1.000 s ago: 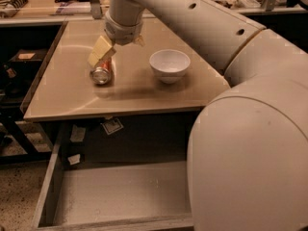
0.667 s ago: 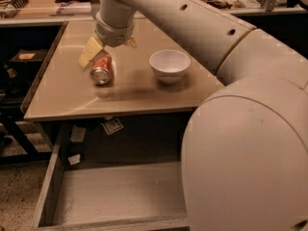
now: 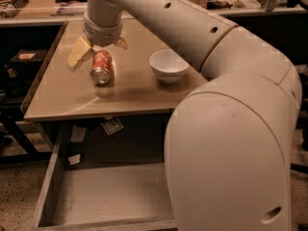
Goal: Place coke can into top drawer
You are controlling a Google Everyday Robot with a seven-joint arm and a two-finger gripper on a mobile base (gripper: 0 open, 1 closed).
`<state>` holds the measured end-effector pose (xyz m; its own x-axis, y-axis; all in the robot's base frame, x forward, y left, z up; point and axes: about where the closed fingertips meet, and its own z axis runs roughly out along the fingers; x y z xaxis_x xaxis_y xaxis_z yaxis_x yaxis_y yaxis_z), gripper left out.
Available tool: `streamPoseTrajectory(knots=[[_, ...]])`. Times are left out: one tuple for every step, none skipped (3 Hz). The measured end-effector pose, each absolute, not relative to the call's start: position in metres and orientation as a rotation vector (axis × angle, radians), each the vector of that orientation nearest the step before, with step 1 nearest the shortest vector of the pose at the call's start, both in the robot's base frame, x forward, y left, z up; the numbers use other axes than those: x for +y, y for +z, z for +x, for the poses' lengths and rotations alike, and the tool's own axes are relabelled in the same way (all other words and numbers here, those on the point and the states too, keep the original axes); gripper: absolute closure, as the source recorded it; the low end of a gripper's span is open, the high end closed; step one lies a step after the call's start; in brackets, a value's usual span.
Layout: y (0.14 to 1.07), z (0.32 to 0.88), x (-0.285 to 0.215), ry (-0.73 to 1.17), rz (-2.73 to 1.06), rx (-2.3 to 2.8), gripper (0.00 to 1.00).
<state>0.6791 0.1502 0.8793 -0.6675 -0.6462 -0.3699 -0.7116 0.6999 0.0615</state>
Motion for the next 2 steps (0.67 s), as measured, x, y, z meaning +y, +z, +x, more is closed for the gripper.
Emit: streamPoseTrajectory(knots=[[0.868,0.683,0.155,0.302,-1.069,2.622,0.0],[0.858,0.694,0.155,0.307,-1.054,2.653,0.0]])
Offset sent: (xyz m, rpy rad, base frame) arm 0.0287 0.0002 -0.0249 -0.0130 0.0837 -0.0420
